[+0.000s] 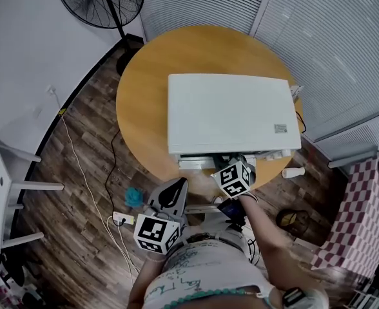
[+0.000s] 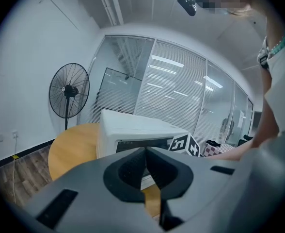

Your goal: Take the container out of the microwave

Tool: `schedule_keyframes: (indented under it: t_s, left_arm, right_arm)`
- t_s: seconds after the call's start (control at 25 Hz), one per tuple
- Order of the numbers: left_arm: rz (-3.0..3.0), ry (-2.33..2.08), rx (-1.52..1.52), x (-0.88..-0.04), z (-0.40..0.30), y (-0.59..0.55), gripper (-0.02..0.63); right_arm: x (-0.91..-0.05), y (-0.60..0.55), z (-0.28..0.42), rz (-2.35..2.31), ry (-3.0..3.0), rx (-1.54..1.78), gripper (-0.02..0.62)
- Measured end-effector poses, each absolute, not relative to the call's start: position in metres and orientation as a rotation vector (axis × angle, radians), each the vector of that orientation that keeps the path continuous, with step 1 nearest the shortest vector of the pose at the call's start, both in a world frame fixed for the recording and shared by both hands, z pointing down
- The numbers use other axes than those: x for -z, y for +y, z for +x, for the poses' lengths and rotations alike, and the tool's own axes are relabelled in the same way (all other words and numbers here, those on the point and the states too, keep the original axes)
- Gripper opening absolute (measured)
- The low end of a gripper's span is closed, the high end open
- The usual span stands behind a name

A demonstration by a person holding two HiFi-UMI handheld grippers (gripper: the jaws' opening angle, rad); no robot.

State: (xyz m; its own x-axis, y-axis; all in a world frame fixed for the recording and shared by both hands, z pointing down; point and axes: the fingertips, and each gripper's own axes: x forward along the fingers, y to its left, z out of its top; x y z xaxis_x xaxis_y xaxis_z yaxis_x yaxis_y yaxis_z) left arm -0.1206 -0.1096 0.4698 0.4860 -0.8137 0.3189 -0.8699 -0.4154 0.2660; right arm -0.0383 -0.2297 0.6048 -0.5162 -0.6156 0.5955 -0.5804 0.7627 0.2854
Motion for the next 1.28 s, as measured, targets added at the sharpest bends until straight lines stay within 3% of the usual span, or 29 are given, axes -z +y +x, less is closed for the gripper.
schedule_keyframes:
  t_s: [1.28]
  left_arm:
    - [2.421, -1.209, -0.236, -0.481, -0.094, -0.119, 0.015]
  right_arm:
    - [-0.591, -0.182, -0.028, 0.862, -2.253, -0.001, 0.024]
